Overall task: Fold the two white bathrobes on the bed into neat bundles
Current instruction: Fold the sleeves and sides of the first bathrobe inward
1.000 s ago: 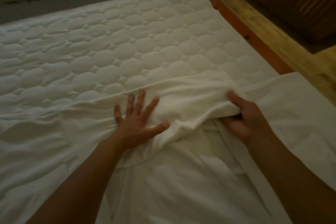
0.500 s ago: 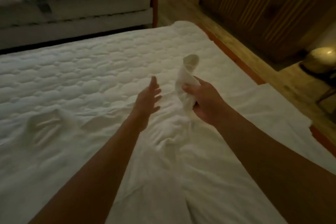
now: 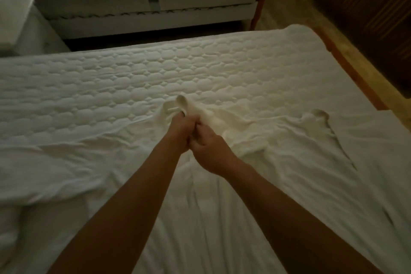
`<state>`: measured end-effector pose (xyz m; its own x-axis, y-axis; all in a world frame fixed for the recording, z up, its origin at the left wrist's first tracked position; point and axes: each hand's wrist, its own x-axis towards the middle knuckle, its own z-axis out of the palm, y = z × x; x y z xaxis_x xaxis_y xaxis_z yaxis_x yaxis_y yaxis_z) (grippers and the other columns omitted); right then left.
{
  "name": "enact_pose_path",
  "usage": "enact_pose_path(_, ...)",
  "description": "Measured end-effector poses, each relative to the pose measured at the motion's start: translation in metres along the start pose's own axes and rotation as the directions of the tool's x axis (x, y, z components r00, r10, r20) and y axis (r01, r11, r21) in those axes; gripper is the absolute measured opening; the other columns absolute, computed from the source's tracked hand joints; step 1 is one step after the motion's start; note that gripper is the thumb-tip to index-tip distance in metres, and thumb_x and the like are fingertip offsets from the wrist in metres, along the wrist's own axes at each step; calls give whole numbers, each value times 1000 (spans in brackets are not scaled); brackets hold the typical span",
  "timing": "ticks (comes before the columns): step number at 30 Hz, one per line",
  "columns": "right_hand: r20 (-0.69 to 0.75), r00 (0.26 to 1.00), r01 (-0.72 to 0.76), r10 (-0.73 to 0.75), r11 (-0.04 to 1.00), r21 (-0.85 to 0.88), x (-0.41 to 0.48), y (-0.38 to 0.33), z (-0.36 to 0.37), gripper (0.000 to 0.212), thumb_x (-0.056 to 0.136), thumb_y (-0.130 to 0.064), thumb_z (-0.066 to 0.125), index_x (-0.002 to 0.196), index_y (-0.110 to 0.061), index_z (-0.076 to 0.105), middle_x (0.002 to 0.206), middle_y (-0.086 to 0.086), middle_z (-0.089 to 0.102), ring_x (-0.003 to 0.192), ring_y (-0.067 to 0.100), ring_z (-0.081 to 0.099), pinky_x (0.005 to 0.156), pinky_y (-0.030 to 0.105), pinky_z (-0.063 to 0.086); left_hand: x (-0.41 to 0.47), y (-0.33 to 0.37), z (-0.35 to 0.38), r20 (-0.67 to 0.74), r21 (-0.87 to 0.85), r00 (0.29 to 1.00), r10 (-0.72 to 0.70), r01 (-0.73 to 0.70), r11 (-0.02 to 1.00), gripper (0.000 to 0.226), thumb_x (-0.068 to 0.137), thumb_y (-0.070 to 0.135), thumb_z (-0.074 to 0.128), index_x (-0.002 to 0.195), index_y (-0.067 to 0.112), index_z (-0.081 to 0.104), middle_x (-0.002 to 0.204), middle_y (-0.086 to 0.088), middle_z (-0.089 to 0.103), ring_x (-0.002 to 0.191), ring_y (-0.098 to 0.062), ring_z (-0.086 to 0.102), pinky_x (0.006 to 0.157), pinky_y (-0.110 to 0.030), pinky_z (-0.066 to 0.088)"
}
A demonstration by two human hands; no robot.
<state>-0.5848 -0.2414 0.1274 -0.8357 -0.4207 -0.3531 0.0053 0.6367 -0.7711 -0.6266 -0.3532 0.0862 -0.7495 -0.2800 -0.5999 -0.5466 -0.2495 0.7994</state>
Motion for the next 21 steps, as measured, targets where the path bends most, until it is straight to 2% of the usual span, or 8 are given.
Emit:
enact_pose_path(2,15,999,30,-29,995,-98,-25,-4,-1,50,107,-29,41,153,-10,35,153,12,42,142,28,39,117,33,28,-17,1,-6,24,-12,998,52,-52,999,25,98,10,59,123,5,60,112,-17,70,100,-31,71,85,-46,60)
enact_pose_path(4,48,998,38,-29,980,-196,-53,3,-7,63,106,-36,44,159,-11,21,164,9,26,151,25,25,120,32,19,-31,2,-8,-3,-18,996,85,-85,996,33,99,15,59,132,9,57,119,-15,69,105,-32,69,92,-51,58)
enact_pose_path(7,79,996,58,-38,963,-262,-82,25,-16,74,104,-43,47,161,-15,10,169,3,13,155,19,14,123,32,14,-36,-1,-14,-94,-12,987,127,-128,992,37,100,21,60,136,12,56,120,-12,69,105,-31,68,93,-53,57)
enact_pose_path(12,104,994,66,-31,934,-352,-84,37,-7,84,101,-46,52,162,-17,3,170,2,6,156,19,10,125,34,14,-42,14,-45,-79,-9,974,214,-216,976,37,100,22,61,136,12,56,120,-9,68,103,-25,69,83,-41,59)
enact_pose_path(16,-41,990,117,-138,939,-322,-47,13,36,100,94,-49,62,161,-23,-8,170,2,-1,156,20,4,125,38,18,-35,24,-88,-36,-29,972,231,-232,972,42,100,22,61,140,10,54,126,-11,68,112,-30,67,94,-48,58)
enact_pose_path(18,-119,972,147,-203,919,-367,-23,-2,67,106,92,-48,65,160,-22,-11,170,7,-3,157,25,2,125,43,19,-30,27,-116,20,-18,971,237,-237,971,39,100,21,60,137,9,55,125,-12,69,111,-31,69,92,-47,59)
enact_pose_path(21,-197,940,179,-278,895,-409,12,-29,119,107,89,-46,69,161,-16,-3,169,16,6,155,34,10,121,54,26,-26,28,-171,43,-10,972,229,-229,973,34,101,21,59,134,12,58,123,-12,70,109,-29,69,92,-46,59)
